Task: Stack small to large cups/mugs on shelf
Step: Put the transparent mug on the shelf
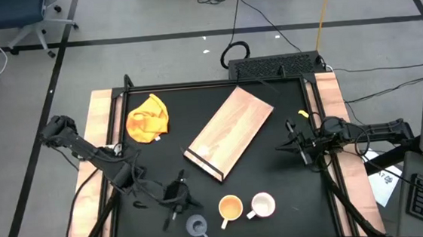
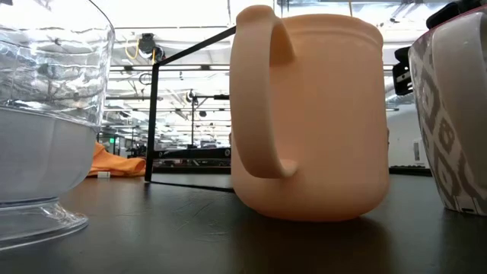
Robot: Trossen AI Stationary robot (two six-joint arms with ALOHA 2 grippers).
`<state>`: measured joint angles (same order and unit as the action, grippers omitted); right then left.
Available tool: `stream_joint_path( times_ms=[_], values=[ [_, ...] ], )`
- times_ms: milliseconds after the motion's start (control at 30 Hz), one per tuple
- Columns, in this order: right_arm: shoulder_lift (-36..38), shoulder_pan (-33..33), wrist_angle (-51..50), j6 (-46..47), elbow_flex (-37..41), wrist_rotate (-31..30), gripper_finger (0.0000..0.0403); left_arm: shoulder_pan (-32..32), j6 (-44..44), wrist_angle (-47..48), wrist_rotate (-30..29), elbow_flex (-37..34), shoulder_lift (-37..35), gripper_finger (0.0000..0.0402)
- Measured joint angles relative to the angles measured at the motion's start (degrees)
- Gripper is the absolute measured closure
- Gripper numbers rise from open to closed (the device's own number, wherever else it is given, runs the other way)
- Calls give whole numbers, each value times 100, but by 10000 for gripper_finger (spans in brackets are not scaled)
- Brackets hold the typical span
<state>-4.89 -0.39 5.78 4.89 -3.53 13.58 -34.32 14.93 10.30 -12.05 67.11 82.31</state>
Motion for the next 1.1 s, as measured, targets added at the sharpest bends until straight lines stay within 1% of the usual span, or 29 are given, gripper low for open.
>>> stream_joint_path(
  times_ms=[133,200,367,567,667,800,1100],
  values=[
    [0,1,0,0,0,0,403,6,266,871,0,324,155,402],
    [0,-1,-2,0,0,0,403,20,440,1058,0,505,223,401],
    [-2,1,-4,0,0,0,403,52,932,1912,16,844,531,401],
    [-13,0,-15,0,0,0,403,93,1282,3343,409,1617,1224,401],
    [-11,1,-13,0,0,0,403,91,1358,3795,532,1910,1532,401],
    [-13,0,-11,0,0,1,403,93,1370,3928,612,2052,1695,401],
    [-13,1,-7,0,0,2,403,93,1537,3911,652,2063,1683,401]
  ],
)
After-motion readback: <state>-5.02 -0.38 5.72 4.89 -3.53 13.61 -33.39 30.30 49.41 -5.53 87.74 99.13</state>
